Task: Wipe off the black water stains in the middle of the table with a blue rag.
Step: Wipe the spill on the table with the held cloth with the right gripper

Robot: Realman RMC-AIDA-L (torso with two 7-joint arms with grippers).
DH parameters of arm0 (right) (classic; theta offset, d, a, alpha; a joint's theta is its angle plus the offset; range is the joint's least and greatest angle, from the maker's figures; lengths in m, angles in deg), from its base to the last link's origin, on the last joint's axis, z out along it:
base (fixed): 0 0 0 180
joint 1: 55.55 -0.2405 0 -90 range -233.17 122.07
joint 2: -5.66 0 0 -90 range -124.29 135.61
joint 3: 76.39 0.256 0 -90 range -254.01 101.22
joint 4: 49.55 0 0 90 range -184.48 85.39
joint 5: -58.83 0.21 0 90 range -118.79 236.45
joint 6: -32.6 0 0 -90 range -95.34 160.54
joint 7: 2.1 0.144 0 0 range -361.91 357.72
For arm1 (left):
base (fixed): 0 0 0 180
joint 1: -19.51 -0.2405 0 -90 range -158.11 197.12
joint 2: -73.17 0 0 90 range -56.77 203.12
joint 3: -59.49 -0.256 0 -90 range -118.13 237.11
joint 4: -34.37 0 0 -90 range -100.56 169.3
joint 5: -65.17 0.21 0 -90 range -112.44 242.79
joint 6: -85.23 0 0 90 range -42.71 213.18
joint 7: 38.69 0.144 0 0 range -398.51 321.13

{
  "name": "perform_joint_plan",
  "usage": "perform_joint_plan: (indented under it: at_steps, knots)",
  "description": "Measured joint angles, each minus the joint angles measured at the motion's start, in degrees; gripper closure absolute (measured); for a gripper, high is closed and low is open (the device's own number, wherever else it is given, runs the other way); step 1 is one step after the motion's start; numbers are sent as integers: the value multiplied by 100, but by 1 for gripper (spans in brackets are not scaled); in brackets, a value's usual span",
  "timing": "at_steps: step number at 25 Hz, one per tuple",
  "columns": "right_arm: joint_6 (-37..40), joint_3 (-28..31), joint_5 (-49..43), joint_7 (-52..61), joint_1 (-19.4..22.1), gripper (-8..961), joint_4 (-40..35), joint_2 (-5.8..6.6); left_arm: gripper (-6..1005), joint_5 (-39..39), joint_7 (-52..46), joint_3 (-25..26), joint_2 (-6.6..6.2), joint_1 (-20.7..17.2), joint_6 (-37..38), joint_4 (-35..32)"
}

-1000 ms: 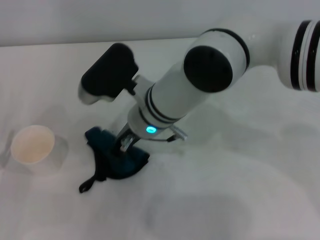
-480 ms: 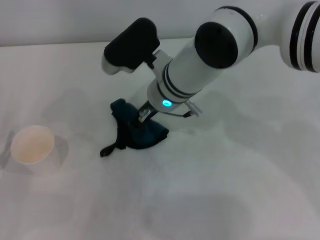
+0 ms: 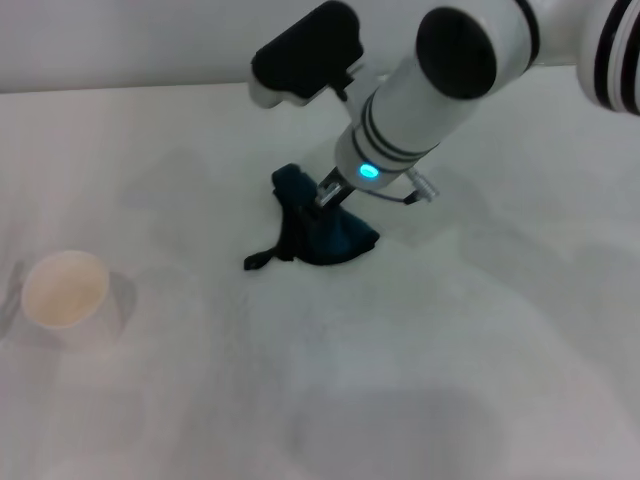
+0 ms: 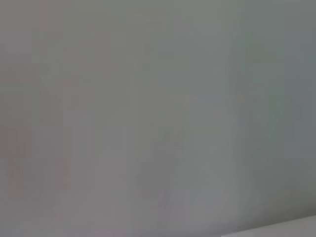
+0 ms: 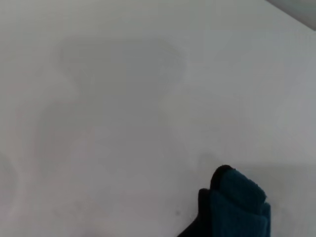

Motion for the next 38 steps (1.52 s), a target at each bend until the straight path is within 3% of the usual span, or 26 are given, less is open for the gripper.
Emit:
perform_joint_plan:
  at_steps: [5, 10, 18, 27, 34, 38]
  knots:
    - [-670, 872, -722, -188, 291, 872, -291, 43, 124, -44, 0, 8, -8, -48, 4, 33]
    - [-1478, 2261, -1735, -549, 1035, 873, -878, 55, 124, -50, 0, 8, -13, 4, -2, 34]
    - [-2323, 3649, -3078, -619, 2135, 874, -1880, 83, 124, -50, 0, 7, -22, 61, -2, 43]
    - [-2560, 4643, -3274, -1065, 2914, 875, -2366, 121, 124, -53, 0, 7, -23, 120, 10, 43]
    - [-2708, 4911, -3389, -1115, 3262, 875, -2605, 156, 123, -58, 0, 7, -29, 136, 40, 43]
    - [-2922, 5019, -3400, -1296, 3491, 876, -2932, 107, 123, -59, 0, 8, -32, 166, 42, 43]
